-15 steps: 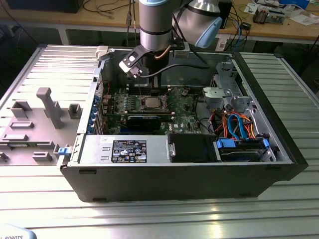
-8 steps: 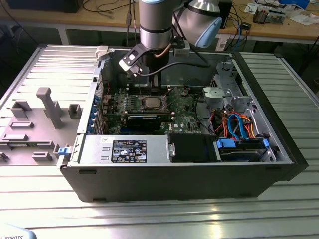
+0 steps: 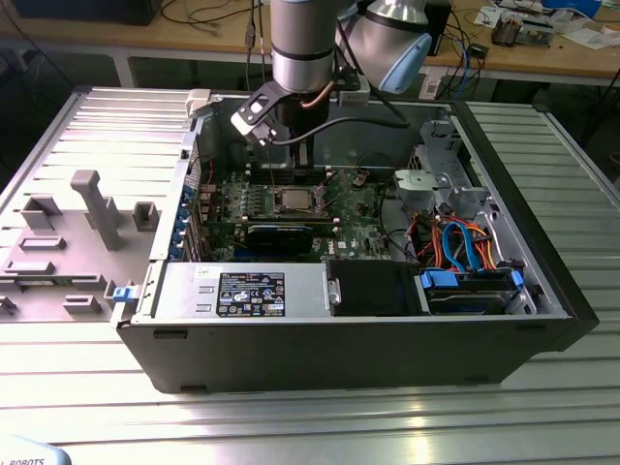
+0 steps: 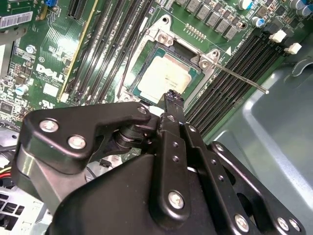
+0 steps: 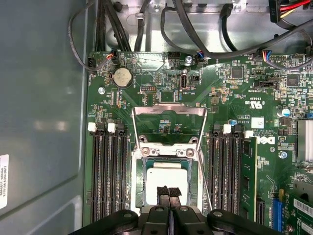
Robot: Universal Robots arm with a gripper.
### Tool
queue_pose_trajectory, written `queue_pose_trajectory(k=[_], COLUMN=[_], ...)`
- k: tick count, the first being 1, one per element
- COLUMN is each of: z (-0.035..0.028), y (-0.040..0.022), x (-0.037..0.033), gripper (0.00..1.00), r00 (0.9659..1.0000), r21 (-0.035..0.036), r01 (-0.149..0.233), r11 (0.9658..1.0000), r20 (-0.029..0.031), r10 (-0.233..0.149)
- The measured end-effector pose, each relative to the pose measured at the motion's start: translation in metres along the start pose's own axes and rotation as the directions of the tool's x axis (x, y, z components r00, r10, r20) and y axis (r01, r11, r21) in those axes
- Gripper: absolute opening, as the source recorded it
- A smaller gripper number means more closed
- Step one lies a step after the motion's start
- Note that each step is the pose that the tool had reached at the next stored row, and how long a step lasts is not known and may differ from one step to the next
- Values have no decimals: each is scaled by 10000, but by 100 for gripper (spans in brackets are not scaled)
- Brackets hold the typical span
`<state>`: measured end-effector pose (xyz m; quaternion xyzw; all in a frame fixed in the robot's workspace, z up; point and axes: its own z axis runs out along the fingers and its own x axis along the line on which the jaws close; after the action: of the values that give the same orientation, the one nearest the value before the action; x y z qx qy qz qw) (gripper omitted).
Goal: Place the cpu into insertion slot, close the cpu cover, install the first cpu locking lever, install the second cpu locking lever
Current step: 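Close the cpu cover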
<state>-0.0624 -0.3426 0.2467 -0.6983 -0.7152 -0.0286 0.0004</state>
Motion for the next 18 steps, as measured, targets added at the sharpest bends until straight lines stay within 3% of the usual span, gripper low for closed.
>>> queue_pose_trajectory(k=[18], z=[-86], y=[3], x=[4], gripper=[11], r00=[10000], r21=[-1], r01=[0], r11=[10000], r20=[-1], r10=[0])
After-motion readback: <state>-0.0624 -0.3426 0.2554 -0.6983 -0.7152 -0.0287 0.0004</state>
